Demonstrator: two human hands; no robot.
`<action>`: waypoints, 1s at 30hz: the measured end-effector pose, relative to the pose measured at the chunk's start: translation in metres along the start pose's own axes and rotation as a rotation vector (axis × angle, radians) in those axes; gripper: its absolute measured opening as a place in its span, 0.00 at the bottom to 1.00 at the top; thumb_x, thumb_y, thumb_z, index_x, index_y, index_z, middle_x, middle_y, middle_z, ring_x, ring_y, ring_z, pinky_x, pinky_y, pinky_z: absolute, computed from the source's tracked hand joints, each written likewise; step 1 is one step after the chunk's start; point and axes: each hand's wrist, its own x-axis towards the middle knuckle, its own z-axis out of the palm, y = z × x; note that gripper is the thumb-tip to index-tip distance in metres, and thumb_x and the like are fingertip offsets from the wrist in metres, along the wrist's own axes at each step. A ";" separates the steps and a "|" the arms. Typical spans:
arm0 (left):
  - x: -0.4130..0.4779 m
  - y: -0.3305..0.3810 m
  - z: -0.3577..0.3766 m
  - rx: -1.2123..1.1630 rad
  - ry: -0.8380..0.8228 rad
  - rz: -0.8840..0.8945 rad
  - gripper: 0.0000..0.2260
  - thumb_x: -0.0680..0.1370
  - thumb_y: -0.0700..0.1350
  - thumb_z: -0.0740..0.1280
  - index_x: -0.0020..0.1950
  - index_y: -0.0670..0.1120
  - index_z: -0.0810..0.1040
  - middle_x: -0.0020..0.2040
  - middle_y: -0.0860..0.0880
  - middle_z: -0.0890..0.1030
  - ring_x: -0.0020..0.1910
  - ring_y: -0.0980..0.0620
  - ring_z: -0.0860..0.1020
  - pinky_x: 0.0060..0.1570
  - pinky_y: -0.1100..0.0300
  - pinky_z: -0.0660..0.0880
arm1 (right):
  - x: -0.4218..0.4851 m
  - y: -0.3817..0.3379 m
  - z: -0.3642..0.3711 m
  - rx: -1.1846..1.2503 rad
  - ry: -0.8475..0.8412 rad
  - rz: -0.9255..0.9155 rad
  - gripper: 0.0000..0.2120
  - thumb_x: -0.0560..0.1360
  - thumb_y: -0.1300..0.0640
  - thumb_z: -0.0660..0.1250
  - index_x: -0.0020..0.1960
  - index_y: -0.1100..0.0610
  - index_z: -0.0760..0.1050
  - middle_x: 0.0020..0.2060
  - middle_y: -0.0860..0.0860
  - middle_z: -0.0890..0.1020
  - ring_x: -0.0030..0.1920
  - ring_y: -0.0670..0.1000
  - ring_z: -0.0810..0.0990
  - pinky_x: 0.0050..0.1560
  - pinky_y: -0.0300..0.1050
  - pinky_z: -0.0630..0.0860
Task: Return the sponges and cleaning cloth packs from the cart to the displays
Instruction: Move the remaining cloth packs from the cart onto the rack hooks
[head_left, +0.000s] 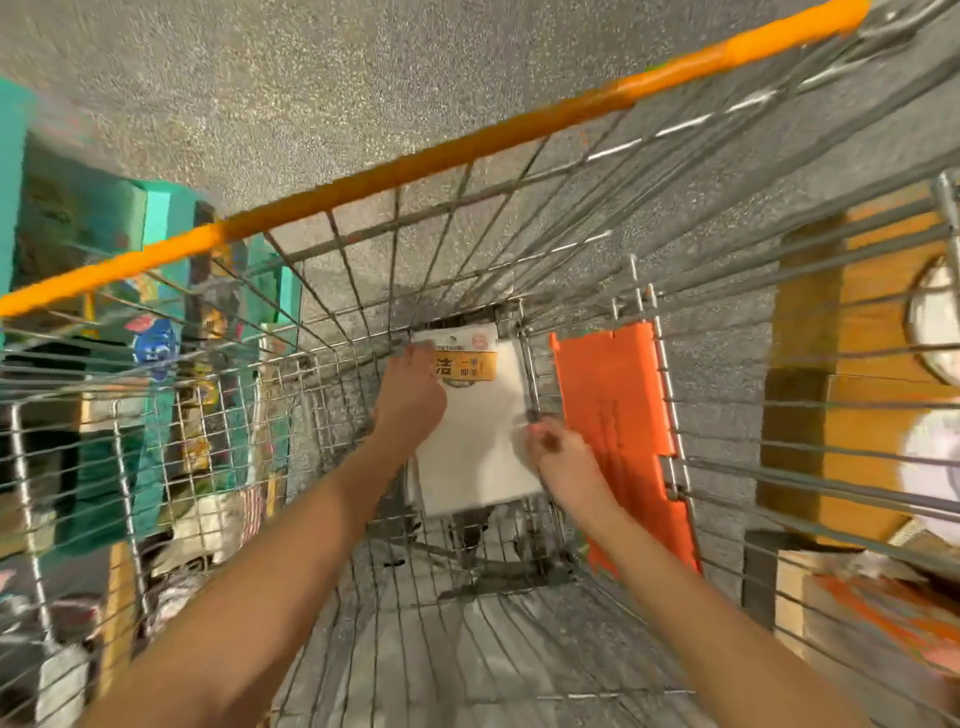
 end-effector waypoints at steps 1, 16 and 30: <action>0.004 0.003 0.000 0.069 0.003 -0.003 0.23 0.76 0.36 0.59 0.71 0.44 0.63 0.66 0.41 0.69 0.62 0.40 0.70 0.60 0.45 0.71 | 0.001 0.001 0.002 -0.006 -0.003 0.004 0.12 0.80 0.56 0.59 0.62 0.57 0.75 0.37 0.44 0.78 0.31 0.40 0.73 0.26 0.28 0.68; -0.010 -0.047 -0.008 -0.435 -0.030 -0.084 0.20 0.77 0.39 0.64 0.67 0.51 0.70 0.55 0.51 0.80 0.48 0.51 0.81 0.44 0.50 0.81 | 0.021 0.005 0.015 0.044 0.049 0.031 0.11 0.78 0.63 0.60 0.57 0.57 0.76 0.48 0.50 0.80 0.48 0.50 0.78 0.49 0.43 0.74; -0.053 -0.159 -0.057 -0.684 -0.032 -0.258 0.21 0.77 0.42 0.67 0.70 0.50 0.70 0.59 0.49 0.77 0.51 0.50 0.75 0.42 0.58 0.74 | 0.100 -0.049 0.052 -0.563 0.126 -0.282 0.21 0.74 0.63 0.62 0.66 0.58 0.70 0.57 0.61 0.76 0.57 0.63 0.75 0.54 0.55 0.75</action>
